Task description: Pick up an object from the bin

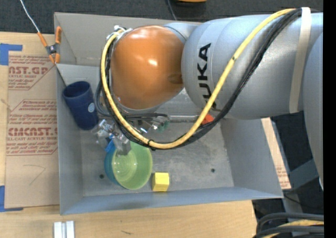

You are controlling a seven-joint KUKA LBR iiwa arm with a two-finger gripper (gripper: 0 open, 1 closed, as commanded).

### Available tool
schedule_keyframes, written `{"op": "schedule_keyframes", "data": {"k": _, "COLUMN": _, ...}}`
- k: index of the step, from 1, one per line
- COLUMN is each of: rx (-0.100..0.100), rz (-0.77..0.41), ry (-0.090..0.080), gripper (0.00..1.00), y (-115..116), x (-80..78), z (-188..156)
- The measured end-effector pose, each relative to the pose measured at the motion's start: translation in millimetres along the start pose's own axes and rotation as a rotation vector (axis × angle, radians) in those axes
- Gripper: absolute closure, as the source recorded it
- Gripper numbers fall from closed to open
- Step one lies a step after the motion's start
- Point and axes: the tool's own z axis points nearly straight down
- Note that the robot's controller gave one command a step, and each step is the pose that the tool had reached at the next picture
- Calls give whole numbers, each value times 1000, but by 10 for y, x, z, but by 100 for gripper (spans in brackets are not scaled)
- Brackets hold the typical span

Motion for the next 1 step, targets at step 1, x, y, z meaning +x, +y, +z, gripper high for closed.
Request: {"op": "schedule_keyframes", "data": {"k": 1, "rx": -3, "rz": -6, "ry": 0, "gripper": 100, "y": 167, "x": 251, "z": 176}}
